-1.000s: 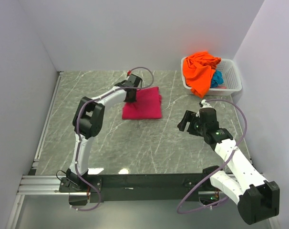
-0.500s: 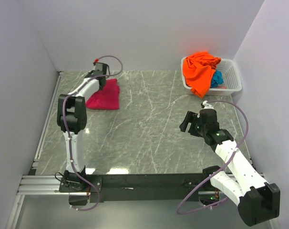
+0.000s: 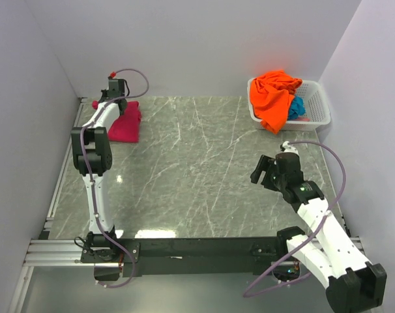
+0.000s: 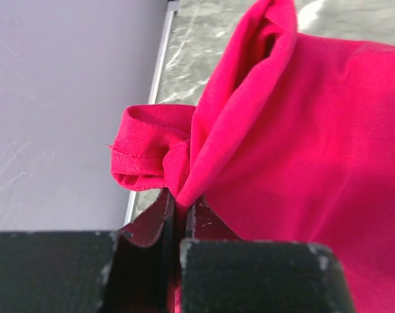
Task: Fold and stack the t-shirts
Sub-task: Neatly place the folded tshirt to the corner
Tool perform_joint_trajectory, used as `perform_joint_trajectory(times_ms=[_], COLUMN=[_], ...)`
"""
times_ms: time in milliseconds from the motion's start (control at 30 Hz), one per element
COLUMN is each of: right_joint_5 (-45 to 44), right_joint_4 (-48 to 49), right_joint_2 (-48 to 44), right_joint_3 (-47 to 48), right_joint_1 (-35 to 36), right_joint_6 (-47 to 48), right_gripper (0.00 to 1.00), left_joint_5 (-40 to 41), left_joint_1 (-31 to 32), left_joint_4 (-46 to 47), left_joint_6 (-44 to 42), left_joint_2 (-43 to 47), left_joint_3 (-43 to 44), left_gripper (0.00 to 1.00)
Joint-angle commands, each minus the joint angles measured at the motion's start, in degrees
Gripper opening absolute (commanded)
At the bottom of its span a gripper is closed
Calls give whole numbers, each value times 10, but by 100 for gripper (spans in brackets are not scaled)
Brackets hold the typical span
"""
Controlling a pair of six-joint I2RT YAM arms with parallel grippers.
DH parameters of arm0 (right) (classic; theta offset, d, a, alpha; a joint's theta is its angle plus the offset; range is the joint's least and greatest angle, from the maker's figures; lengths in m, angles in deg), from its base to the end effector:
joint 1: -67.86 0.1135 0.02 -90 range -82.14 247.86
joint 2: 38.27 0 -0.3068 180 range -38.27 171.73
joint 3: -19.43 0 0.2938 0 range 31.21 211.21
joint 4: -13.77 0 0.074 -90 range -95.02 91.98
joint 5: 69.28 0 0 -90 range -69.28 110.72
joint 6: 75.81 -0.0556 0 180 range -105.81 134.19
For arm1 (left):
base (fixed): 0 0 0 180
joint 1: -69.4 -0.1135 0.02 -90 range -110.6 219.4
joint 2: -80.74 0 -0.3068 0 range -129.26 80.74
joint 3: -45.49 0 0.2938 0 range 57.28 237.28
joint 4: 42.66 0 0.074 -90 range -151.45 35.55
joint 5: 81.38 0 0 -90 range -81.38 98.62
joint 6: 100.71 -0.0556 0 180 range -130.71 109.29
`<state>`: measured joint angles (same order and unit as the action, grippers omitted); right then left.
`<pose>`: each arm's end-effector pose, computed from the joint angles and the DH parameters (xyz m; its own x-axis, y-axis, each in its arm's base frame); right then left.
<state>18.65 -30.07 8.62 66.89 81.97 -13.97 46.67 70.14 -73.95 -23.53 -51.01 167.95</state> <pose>0.1930 0.0464 0.2516 -0.6890 0.3131 -0.6536 0.1214 0.9390 0.3218 0.6041 0.0265 0.2183 -0.7358 0.1843 -0.6516 -0.3022 0.7718 0.5595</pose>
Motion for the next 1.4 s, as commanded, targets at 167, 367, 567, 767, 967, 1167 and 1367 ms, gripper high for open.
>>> perform_joint_trajectory(times_ms=[167, 367, 567, 767, 967, 1167, 1367], right_joint_5=[-51, -46, -38, -49, -42, -43, -41], right_joint_4=[-50, -53, -49, -49, -43, -40, -38], right_joint_2=[-48, -67, -73, -85, -95, -100, -103], right_joint_3=[14, 19, 13, 14, 9, 4, 3], right_joint_1=[0, 0, 0, 1, 0, 0, 0], right_joint_6=[-14, -10, -17, -19, -16, -17, -14], right_gripper=[88, 88, 88, 89, 89, 89, 89], left_joint_5=[-16, -18, -130, -343, -495, -492, -450], left_joint_1=[-34, -34, -34, -33, 5, 41, 40], left_joint_4=[-10, -54, -115, -61, 4, -24, -8], left_joint_6=[24, 89, 218, 339, 401, 403, 399], left_joint_2=[-12, 2, 88, 193, 199, 129, 120], left_joint_3=[58, 99, 104, -38, -129, -124, -172], left_gripper=[71, 99, 100, 100, 99, 99, 100])
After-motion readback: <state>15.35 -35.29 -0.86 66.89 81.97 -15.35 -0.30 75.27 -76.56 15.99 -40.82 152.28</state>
